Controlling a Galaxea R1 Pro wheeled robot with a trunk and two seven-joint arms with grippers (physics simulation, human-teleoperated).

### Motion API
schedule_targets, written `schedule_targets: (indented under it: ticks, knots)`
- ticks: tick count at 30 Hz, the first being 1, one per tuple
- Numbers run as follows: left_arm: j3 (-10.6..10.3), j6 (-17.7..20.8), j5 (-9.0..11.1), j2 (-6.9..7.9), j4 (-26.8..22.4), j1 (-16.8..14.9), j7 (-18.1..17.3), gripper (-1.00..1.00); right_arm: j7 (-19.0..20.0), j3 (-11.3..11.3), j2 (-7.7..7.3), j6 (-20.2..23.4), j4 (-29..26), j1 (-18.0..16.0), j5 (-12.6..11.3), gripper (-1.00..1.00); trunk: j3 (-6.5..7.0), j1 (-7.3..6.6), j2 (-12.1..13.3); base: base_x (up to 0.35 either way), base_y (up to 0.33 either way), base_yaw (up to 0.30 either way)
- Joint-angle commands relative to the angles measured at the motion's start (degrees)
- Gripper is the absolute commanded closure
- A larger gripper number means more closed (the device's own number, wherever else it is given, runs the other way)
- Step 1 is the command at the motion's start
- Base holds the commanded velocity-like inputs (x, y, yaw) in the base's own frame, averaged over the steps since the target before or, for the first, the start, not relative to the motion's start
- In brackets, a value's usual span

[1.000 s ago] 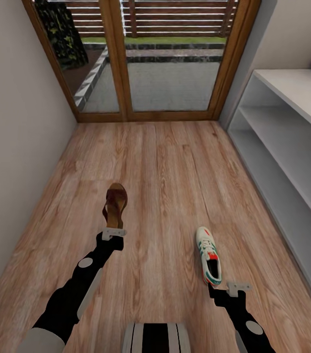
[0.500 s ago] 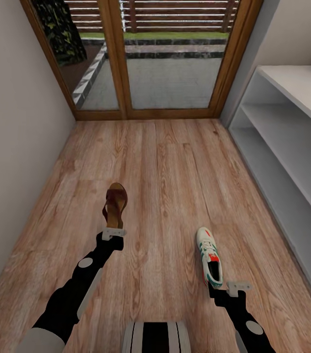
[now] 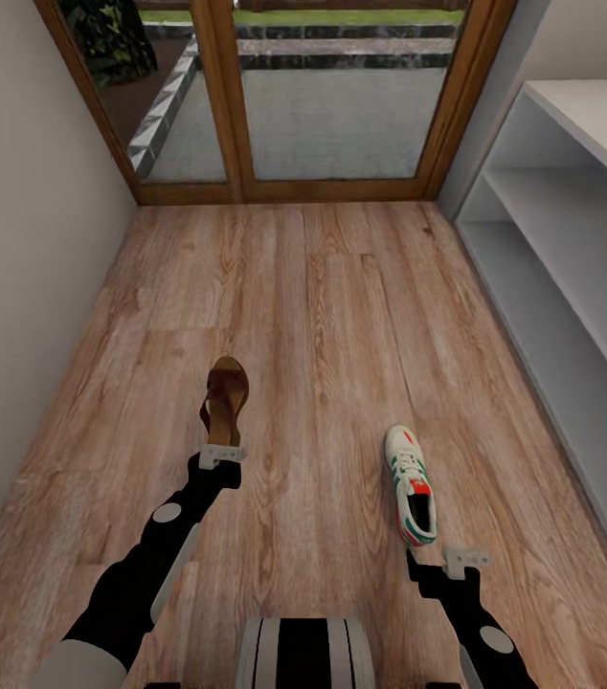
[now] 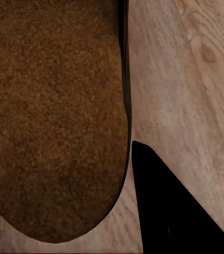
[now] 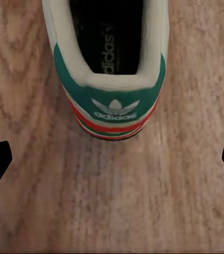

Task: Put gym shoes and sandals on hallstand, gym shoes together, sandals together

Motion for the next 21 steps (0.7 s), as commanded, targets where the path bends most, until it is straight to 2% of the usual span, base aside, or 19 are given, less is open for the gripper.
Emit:
schedule_targets:
  ticks: [1, 6, 10, 21]
  knots:
    - [0.0, 0.4, 0.4, 0.00, -0.1, 0.0, -0.1, 1.00, 0.1, 0.0, 0.00, 0.1, 0.0, 0.0, 0.1, -1.00, -0.36, 0.01, 0.0, 0.000, 0.000, 0.000]
    - [-0.3, -0.4, 0.4, 0.00, 0.0, 0.0, -0.1, 1.00, 0.0, 0.0, 0.00, 0.1, 0.0, 0.0, 0.1, -1.00, -1.93, 0.14, -0.1, 0.000, 0.000, 0.000]
    - [-1.1, -3.5, 0.4, 0.00, 0.0, 0.0, -0.1, 1.00, 0.0, 0.1, 0.00, 0.1, 0.0, 0.0, 0.1, -1.00, -3.19, 0.25, -0.1, 0.000, 0.000, 0.000]
    - [-1.7, -5.2, 0.4, 0.00, 0.0, 0.0, 0.0, 1.00, 0.0, 0.1, 0.00, 0.1, 0.0, 0.0, 0.1, -1.00, -3.97, 0.25, -0.1, 0.000, 0.000, 0.000]
